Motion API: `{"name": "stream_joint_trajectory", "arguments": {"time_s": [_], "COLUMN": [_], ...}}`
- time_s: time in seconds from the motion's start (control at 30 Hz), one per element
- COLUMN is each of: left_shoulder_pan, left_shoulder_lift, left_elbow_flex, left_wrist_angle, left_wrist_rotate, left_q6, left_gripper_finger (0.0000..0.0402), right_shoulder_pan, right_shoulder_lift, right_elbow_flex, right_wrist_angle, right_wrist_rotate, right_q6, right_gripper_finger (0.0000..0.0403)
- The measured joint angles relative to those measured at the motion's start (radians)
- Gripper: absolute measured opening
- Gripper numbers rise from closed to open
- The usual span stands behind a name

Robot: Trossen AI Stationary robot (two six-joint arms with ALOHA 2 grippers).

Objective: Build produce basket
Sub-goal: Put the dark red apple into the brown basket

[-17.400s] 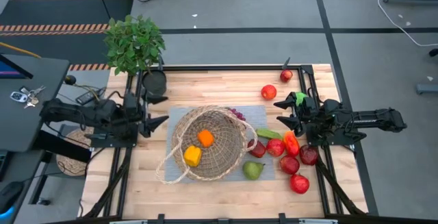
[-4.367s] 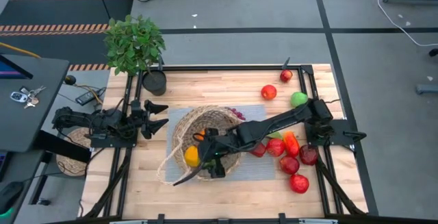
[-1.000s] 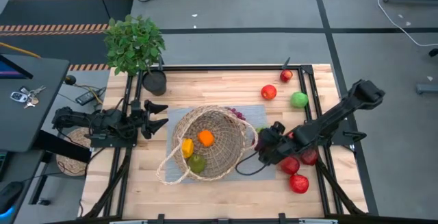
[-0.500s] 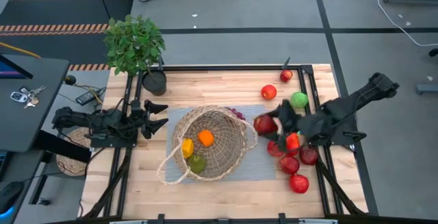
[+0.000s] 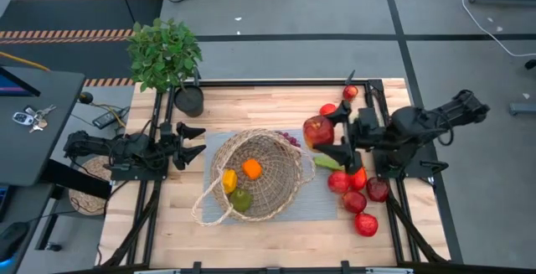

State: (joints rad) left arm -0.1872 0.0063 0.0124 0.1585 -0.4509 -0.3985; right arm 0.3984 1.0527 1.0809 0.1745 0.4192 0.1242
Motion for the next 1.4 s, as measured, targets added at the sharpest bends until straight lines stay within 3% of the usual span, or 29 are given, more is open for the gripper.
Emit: {"name": "stream_joint_trajectory", "arguments": {"time_s": [0.27,0.97,1.2,1.4], "left_shoulder_pan": [0.0,0.0,0.0,0.0], "left_shoulder_lift": [0.0,0.0,0.0,0.0], "left_elbow_flex": [0.0,0.0,0.0,0.0], "left_wrist_angle": [0.0,0.0,0.0,0.0], "left_wrist_rotate": [0.0,0.0,0.0,0.0], "left_q6": [0.0,0.0,0.0,0.0], "left_gripper_finger": [0.0389,0.0389,0.0389,0.0389], "right_shoulder_pan": [-0.044,-0.051,-0.055,-0.055], "right_shoulder_lift": [0.129,0.62,0.728,0.793], "right_elbow_flex": [0.044,0.684,0.789,0.801], "right_wrist_angle": [0.06,-0.737,-0.821,-0.822], "right_wrist_rotate": [-0.136,-0.047,-0.052,-0.086], "right_q6": [0.057,-0.132,-0.189,-0.266], "right_gripper_finger": [0.035,0.035,0.035,0.035]}}
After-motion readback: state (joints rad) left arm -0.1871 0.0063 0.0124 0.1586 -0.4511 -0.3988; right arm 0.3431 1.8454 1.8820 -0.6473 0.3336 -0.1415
